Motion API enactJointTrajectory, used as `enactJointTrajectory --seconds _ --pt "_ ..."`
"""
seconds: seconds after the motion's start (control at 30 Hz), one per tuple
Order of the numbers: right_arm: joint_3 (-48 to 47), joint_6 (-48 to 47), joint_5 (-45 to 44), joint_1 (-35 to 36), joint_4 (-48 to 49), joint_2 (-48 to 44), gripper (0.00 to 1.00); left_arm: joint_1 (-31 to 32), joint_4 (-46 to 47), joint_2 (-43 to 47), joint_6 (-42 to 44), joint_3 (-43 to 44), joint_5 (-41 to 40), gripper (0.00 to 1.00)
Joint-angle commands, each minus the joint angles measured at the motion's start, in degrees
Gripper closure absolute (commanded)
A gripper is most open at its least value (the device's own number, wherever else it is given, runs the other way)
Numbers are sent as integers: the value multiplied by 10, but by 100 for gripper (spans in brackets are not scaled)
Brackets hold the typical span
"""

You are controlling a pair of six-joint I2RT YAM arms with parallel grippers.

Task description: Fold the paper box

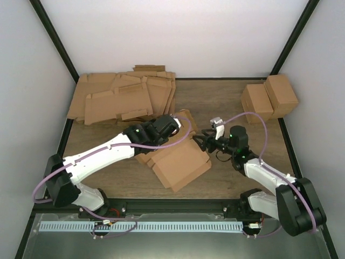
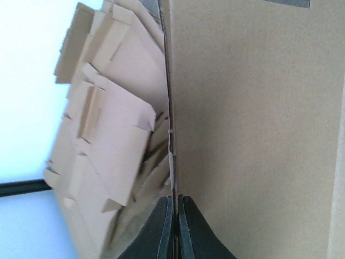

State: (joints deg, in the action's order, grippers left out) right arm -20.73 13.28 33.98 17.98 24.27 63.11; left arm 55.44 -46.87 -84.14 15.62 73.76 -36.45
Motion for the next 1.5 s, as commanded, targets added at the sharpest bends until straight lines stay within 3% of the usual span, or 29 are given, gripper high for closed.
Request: enactJointTrajectory --seconds 0.0,0.1,0.2,0.37,0.57,0.83,1.47 --pt "-65 -49 -41 41 -4 49 30 2 27 22 188 -22 -23 96" --pt "-90 -55 -48 57 -4 92 41 4 44 26 240 -48 -36 96" --pt "-97 -51 -60 65 19 118 45 4 47 21 255 -50 -54 96" --pt "-114 -57 -64 78 32 152 63 6 62 21 265 -48 -73 96" --pt "-114 -65 -79 107 47 163 65 11 81 17 270 -66 -86 96" --pt "-105 -58 -112 120 50 163 89 23 111 9 267 -78 -110 96" --pt "-45 -9 -137 174 60 103 88 49 156 -26 208 -83 -116 96"
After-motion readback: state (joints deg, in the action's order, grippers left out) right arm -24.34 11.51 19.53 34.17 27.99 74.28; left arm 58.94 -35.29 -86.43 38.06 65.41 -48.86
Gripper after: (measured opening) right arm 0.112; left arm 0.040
